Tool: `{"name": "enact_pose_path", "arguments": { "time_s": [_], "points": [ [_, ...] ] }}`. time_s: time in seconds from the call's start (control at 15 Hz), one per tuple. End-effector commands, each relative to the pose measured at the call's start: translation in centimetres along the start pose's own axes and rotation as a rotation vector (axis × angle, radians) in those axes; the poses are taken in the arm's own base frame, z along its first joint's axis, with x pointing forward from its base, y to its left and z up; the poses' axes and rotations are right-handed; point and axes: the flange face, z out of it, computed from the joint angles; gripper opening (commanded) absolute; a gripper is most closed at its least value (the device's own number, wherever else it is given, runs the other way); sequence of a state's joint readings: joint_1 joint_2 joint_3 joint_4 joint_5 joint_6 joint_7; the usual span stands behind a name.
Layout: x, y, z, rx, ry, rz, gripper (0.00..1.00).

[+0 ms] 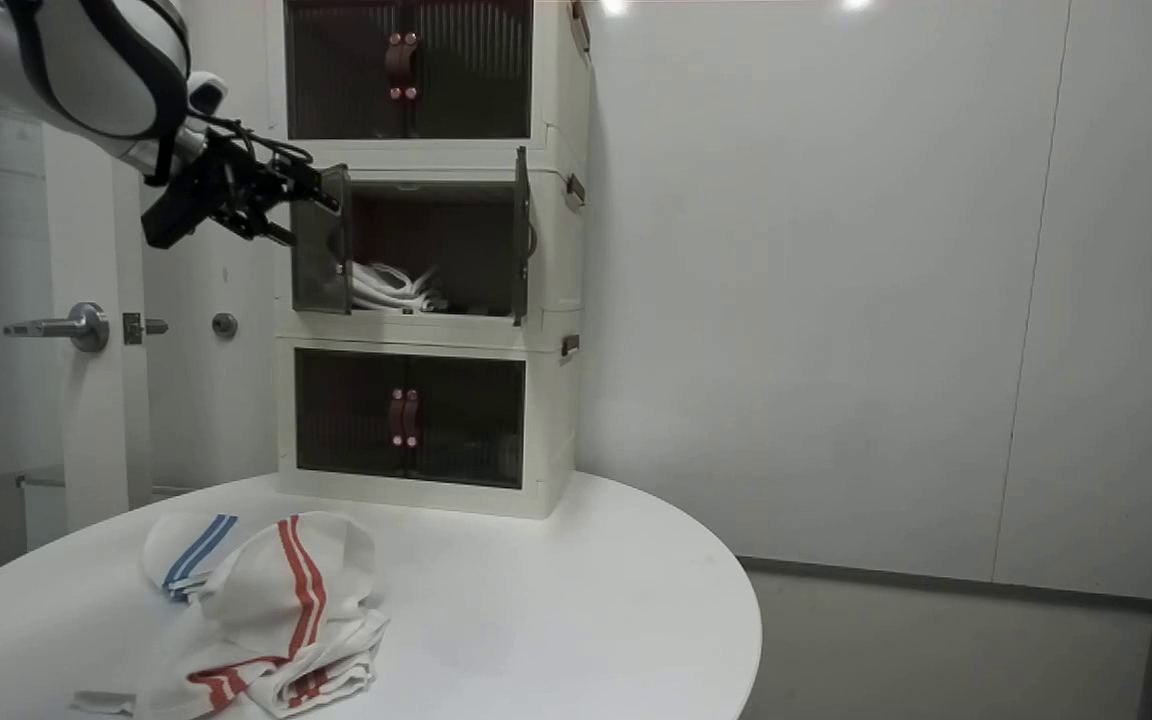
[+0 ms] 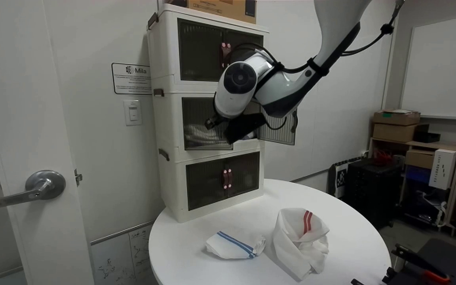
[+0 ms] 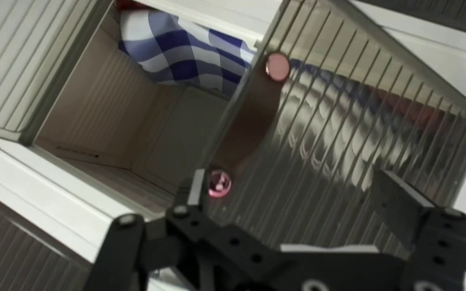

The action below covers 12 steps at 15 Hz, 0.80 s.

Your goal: Open the middle left cabinet door

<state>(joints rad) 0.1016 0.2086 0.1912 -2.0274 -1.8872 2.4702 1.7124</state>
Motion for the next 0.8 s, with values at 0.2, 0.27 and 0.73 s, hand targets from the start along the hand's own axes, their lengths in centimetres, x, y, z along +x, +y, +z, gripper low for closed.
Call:
{"name": "enact_pose_path", "arguments": {
  "time_s": [0.2, 0.27, 0.73],
  "points": [
    [7.6, 3.3, -4.2, 0.013, 0.064, -0.017, 1.00],
    [8.6, 4.0, -4.3, 0.008, 0.071, -0.029, 1.00],
    [11.7, 7.8, -1.6, 0.186, 0.009, -0.135, 1.00]
  ]
}}
